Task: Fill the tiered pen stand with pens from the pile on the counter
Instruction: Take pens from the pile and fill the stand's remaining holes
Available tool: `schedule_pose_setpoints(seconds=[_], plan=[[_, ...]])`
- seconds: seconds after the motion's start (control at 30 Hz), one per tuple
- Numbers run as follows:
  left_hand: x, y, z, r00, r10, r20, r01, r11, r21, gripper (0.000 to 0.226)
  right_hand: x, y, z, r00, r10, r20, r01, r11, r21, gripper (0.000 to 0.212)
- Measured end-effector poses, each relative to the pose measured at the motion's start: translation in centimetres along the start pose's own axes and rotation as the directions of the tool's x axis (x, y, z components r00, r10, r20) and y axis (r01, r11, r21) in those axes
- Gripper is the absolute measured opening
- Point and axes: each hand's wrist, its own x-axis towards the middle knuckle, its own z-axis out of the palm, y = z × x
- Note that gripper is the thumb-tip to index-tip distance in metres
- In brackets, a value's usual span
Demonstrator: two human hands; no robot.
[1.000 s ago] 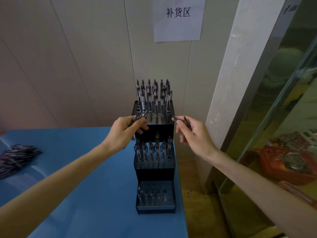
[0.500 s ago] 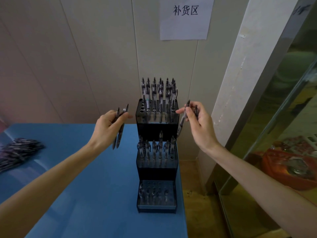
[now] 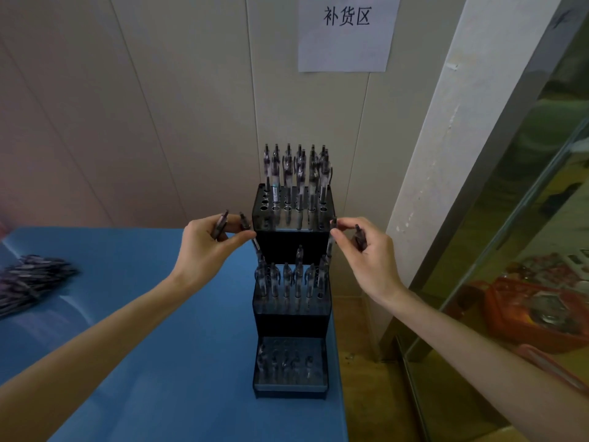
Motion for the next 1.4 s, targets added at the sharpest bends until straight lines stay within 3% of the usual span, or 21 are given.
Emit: schedule_pose_setpoints(seconds=[0.17,0.43,0.63,0.83,0.93,1.1,1.17,1.27,1.33,1.4], plan=[[-0.5,-0.5,0.5,1.000,0.027,0.011,-0.027,0.999,0.016,0.016,-0.5,-0.2,0.0,0.999,0.017,-0.049,-0.015,0.999,0.034,0.017],[0.2,0.0,1.1,0.978,0.147,0.147,-0.174,0.967,0.186,0.024,-0.4,0.2,0.1,0.998,-0.031,0.060,0.035,0.998,-0.059,0.025],[1.7,0.1,0.9,0.944,0.107,0.313,-0.195,0.945,0.264,0.041,-1.1,1.2,-0.1,0.974,-0.032,0.225,0.079,0.976,-0.202,0.027],[3.0,0.5,1.3,0.891,0.094,0.443,-0.305,0.849,0.432,0.044,-1.4,1.5,-0.9,0.969,0.032,0.246,0.047,0.950,-0.310,0.042],[3.3,-0.2,1.7,0.886,0.050,0.461,-0.257,0.880,0.399,0.035,-1.3,1.2,-1.1,0.959,0.028,0.281,0.068,0.942,-0.328,0.036],[3.1,0.2,1.6,0.879,-0.060,0.474,-0.138,0.918,0.373,0.061,-0.7,1.0,-1.4,0.948,-0.012,0.319,0.139,0.915,-0.378,0.026],[2.5,0.7,1.1,0.915,-0.025,0.403,-0.129,0.928,0.350,0.055,-0.6,0.6,-1.6,0.965,-0.027,0.260,0.115,0.937,-0.331,0.024],[1.8,1.4,0.7,0.966,0.049,0.254,-0.128,0.944,0.303,0.053,-0.5,-0.7,-2.1,0.989,0.026,0.147,-0.012,0.995,-0.101,0.021],[1.5,2.1,0.6,0.986,0.049,0.162,-0.086,0.969,0.230,0.063,-0.1,-1.3,-2.2,0.989,0.092,0.113,-0.094,0.995,0.019,0.026],[1.4,3.0,0.5,0.988,0.034,0.147,-0.047,0.995,0.083,0.057,0.6,-2.1,-1.9,0.984,0.134,0.119,-0.150,0.979,0.136,0.026]])
